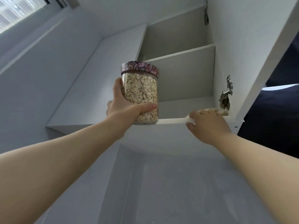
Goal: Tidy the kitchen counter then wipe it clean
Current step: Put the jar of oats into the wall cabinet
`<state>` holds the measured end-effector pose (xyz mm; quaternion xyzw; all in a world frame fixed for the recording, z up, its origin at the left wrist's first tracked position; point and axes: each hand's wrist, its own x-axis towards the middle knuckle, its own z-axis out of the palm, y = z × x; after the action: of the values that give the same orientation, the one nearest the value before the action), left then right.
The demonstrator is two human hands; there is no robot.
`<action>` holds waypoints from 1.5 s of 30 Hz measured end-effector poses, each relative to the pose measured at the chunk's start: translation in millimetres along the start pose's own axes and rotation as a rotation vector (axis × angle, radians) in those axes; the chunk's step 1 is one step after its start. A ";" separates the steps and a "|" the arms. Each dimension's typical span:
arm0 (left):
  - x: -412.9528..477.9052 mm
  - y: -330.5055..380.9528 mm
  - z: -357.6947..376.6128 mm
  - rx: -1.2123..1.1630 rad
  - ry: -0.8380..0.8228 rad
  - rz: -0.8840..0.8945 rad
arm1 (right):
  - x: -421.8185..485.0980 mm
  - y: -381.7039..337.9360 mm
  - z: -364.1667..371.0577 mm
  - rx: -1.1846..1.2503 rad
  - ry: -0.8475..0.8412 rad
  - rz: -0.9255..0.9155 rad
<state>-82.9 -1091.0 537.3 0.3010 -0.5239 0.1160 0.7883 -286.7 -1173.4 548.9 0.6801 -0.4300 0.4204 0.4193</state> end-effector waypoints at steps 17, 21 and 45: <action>61.2 -22.7 108.8 0.196 -0.015 -0.159 | 41.0 9.2 11.0 0.107 0.156 0.073; 69.1 -29.2 121.3 0.274 -0.048 -0.192 | 42.6 9.0 15.1 0.082 0.190 0.074; 22.6 -45.2 82.9 0.991 -0.475 0.036 | 4.8 10.2 6.7 0.080 0.005 0.052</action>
<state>-113.5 -1179.2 563.9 0.6452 -0.5751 0.2911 0.4102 -293.6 -1183.6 553.6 0.6839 -0.4294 0.4494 0.3819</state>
